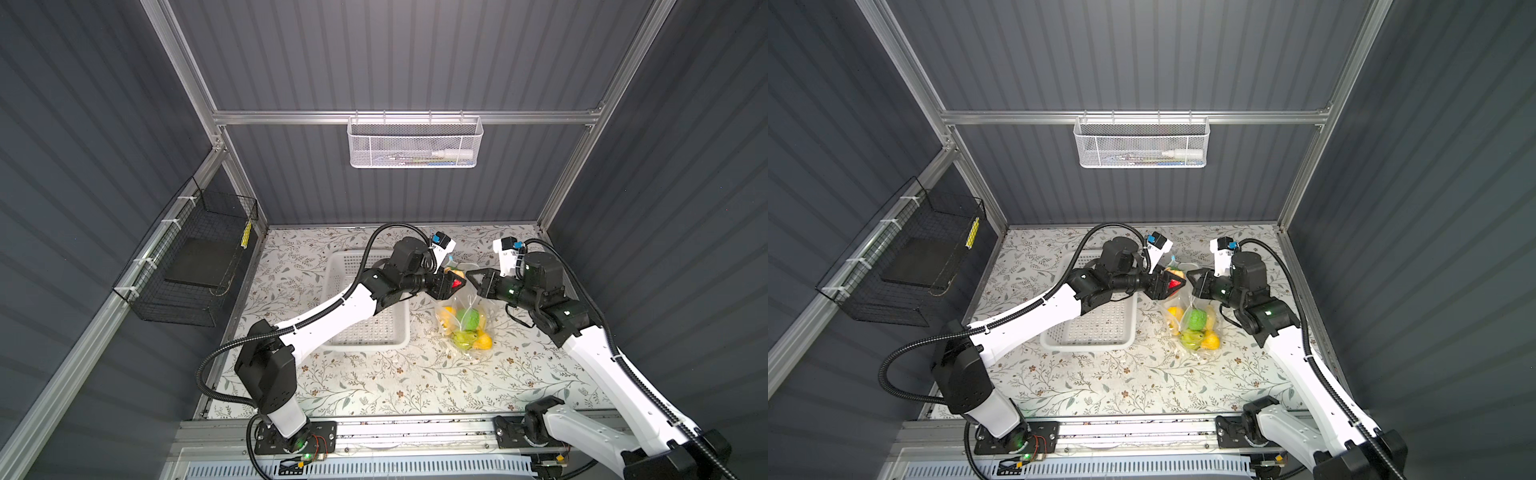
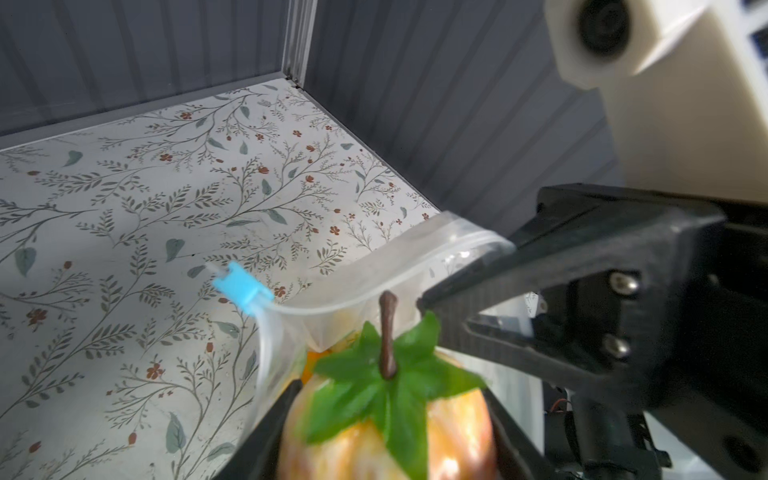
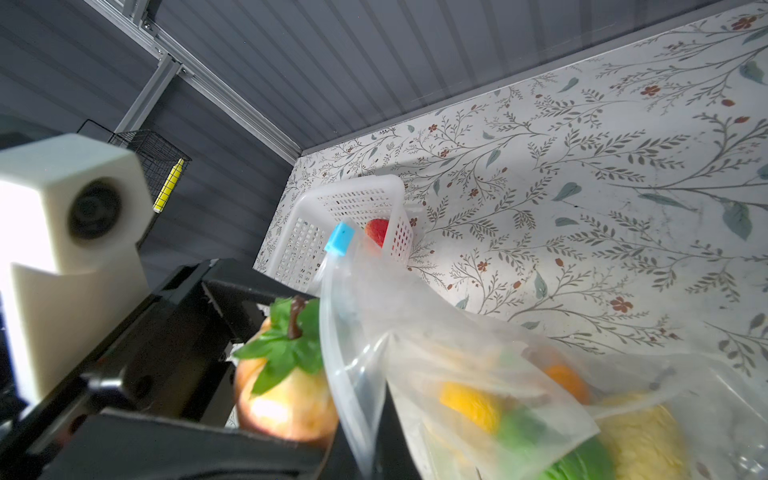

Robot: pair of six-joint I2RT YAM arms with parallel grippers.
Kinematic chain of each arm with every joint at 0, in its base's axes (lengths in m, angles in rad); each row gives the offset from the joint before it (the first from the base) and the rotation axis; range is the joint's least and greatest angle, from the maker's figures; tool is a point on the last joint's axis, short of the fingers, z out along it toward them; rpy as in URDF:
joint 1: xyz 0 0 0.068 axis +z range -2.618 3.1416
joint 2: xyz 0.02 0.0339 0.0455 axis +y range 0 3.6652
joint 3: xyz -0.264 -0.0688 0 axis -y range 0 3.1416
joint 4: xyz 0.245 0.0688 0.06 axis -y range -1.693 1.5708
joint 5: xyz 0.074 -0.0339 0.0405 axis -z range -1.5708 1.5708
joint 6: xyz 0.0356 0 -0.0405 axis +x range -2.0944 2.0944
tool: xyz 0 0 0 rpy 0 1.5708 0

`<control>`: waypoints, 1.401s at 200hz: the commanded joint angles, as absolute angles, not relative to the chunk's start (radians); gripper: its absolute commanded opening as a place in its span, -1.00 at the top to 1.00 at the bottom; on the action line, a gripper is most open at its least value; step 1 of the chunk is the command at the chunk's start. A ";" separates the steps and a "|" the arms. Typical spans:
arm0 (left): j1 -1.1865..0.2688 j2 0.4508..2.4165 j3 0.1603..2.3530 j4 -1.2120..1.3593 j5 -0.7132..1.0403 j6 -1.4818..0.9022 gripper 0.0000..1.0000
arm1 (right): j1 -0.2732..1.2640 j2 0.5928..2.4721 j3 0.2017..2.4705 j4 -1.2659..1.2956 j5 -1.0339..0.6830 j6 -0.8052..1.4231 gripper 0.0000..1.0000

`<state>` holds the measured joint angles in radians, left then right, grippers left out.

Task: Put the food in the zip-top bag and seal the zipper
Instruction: 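Carry the strawberry with the left gripper into the bag mouth, then open the left gripper to drop the strawberry inside the bag, then withdraw the left gripper from the bag back over the basket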

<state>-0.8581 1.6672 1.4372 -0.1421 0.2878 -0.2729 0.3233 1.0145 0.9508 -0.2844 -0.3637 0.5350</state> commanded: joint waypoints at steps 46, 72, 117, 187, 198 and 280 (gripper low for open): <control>-0.902 1.764 1.536 -0.327 0.150 -0.228 -0.07 | 0.328 0.993 0.950 -0.271 -0.372 0.529 1.00; -0.920 1.792 1.573 -0.384 0.116 -0.210 -0.08 | 0.328 0.990 0.948 -0.273 -0.374 0.526 1.00; -0.934 1.821 1.620 -0.443 0.089 -0.206 -0.18 | 0.330 0.988 0.942 -0.275 -0.373 0.527 1.00; -0.936 1.790 1.610 -0.431 0.083 -0.217 -0.44 | 0.330 0.985 0.938 -0.277 -0.370 0.528 1.00; -0.937 1.780 1.608 -0.424 0.083 -0.219 -0.45 | 0.329 0.983 0.936 -0.277 -0.368 0.526 1.00; -0.932 1.561 1.476 -0.247 -0.001 -0.250 -0.66 | 0.330 0.973 0.933 -0.281 -0.358 0.526 1.00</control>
<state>-0.9306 1.6451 1.5135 -0.3313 0.0597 -0.2390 0.3233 0.9897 0.9421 -0.2890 -0.3595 0.5346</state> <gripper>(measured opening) 0.812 0.043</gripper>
